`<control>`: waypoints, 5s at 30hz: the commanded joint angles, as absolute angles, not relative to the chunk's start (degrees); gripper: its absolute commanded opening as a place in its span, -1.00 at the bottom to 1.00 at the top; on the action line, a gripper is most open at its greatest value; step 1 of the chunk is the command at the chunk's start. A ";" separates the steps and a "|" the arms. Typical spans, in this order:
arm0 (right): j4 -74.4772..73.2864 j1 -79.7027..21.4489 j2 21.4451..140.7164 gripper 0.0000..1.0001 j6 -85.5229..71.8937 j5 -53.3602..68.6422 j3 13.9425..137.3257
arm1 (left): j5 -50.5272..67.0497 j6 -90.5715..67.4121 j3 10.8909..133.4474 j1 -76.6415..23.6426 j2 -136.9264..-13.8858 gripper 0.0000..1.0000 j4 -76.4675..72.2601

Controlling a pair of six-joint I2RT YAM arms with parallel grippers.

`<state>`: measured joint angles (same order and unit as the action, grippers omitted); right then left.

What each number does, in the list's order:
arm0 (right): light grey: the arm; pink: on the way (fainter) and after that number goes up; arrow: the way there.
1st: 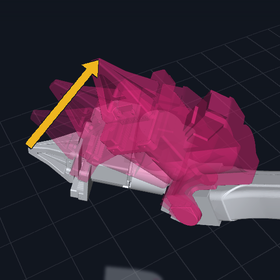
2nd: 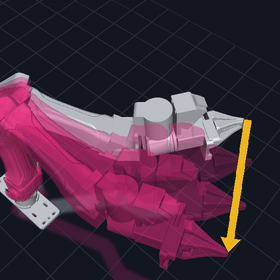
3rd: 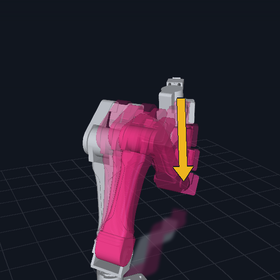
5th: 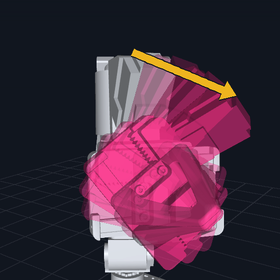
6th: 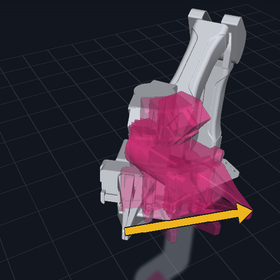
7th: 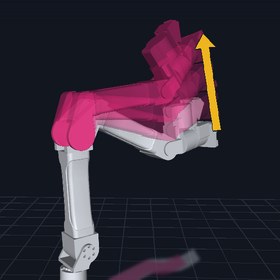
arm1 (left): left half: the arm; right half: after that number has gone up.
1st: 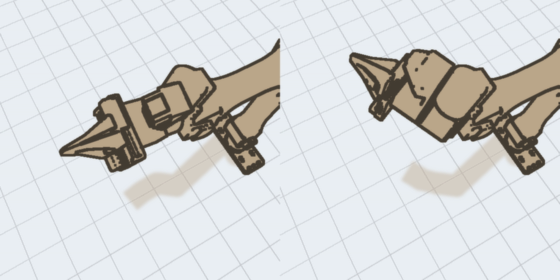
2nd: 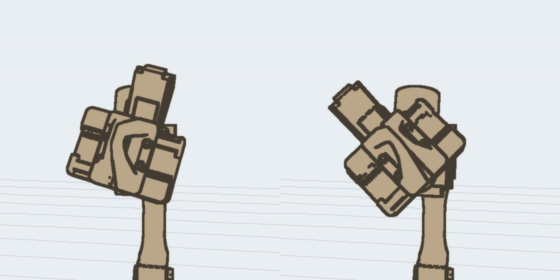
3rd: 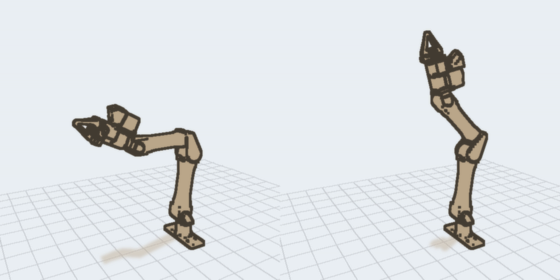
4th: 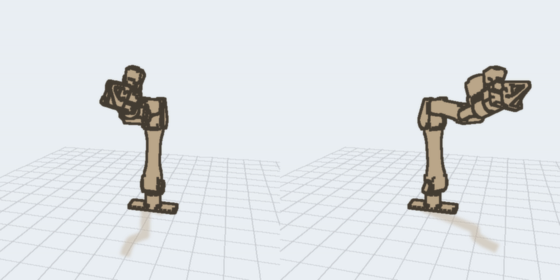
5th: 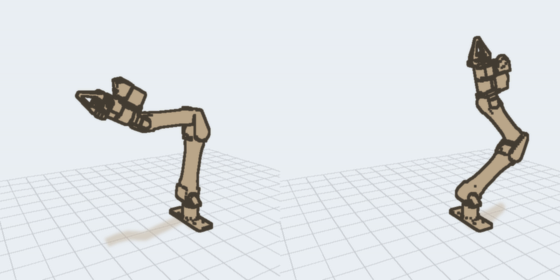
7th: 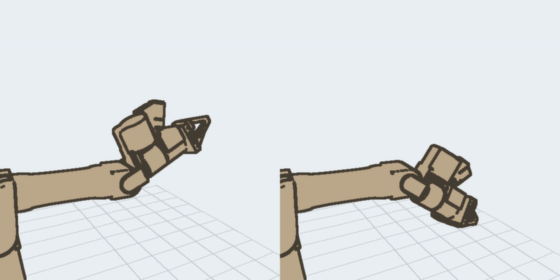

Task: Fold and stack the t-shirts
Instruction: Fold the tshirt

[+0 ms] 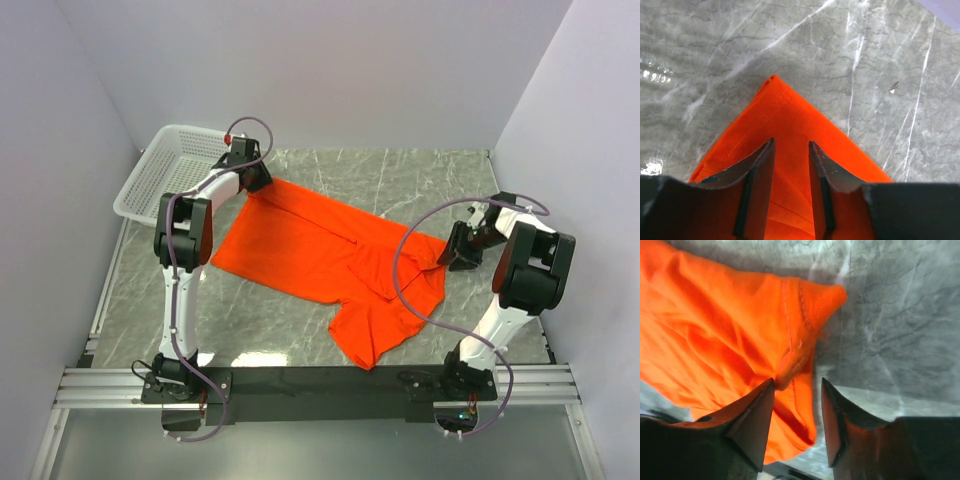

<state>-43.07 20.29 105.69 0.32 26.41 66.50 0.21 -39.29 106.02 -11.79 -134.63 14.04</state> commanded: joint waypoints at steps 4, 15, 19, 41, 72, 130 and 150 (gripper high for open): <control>-45.96 20.74 98.18 0.11 12.38 26.97 73.20 | 5.97 -36.30 107.15 -11.43 -124.47 -0.08 8.18; -51.06 15.65 93.25 0.07 36.81 39.11 72.51 | 8.01 -29.45 90.83 -11.34 -105.40 0.11 2.46; -62.37 8.81 91.07 0.05 54.27 44.03 70.59 | 5.28 -27.95 79.04 -10.73 -93.03 0.18 2.63; -51.17 -46.39 70.58 0.15 72.79 31.91 45.36 | 3.87 -49.83 44.83 3.16 -74.62 0.13 18.20; -56.17 -52.02 67.59 0.15 71.20 33.13 40.78 | -7.12 -54.32 41.84 0.44 -87.45 -0.99 11.43; -66.02 -13.19 57.57 -1.00 63.20 42.45 57.66 | -3.34 -53.26 56.07 0.44 -82.26 -0.99 17.93; -63.89 -6.68 68.02 -1.00 57.48 46.93 66.62 | -5.45 -50.10 67.76 -2.11 -94.48 -0.99 20.39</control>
